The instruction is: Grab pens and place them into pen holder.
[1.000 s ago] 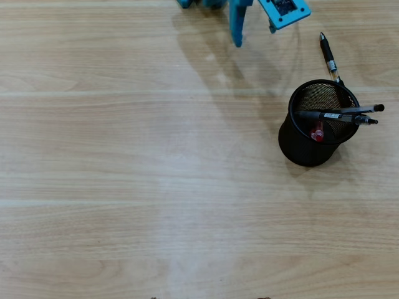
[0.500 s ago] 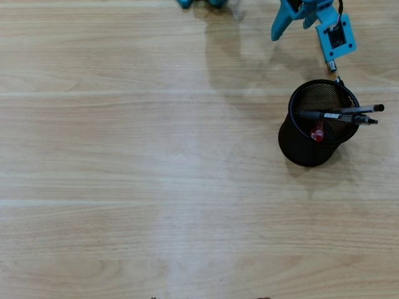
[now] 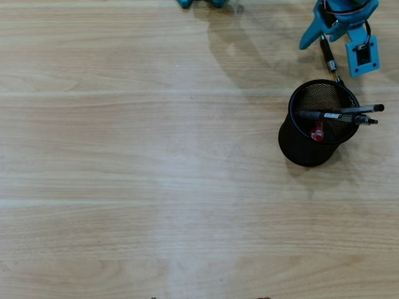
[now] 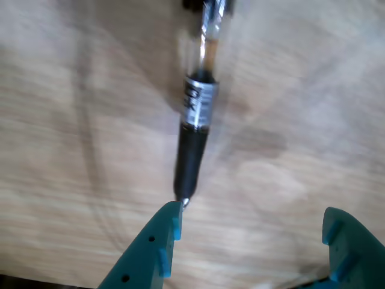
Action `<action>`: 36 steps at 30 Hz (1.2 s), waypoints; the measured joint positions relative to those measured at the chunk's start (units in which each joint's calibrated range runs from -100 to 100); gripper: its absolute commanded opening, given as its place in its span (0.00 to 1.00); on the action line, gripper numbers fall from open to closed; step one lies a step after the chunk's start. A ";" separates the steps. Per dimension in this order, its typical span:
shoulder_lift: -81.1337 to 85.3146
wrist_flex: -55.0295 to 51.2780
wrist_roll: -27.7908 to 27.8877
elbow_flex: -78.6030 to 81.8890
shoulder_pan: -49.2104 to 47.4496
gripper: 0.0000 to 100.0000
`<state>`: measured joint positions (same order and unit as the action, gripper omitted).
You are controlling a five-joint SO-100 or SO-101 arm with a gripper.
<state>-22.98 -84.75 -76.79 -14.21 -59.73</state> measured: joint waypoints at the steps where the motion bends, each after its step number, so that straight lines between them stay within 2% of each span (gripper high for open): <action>1: -0.51 -0.17 -0.05 -1.59 0.00 0.26; 7: -4.06 -0.26 -0.16 -9.38 0.00 0.26; 14: -8.63 -0.17 -0.16 -10.80 0.00 0.26; 24: -14.98 6.72 -0.16 -10.98 -0.08 0.26; 25: -15.40 6.72 -0.16 -11.16 -0.08 0.25; 29: -16.08 6.80 -0.16 -11.78 -0.17 0.02; 36: -16.00 6.89 -0.21 -12.31 0.17 0.02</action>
<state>-38.98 -77.86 -77.00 -26.52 -59.56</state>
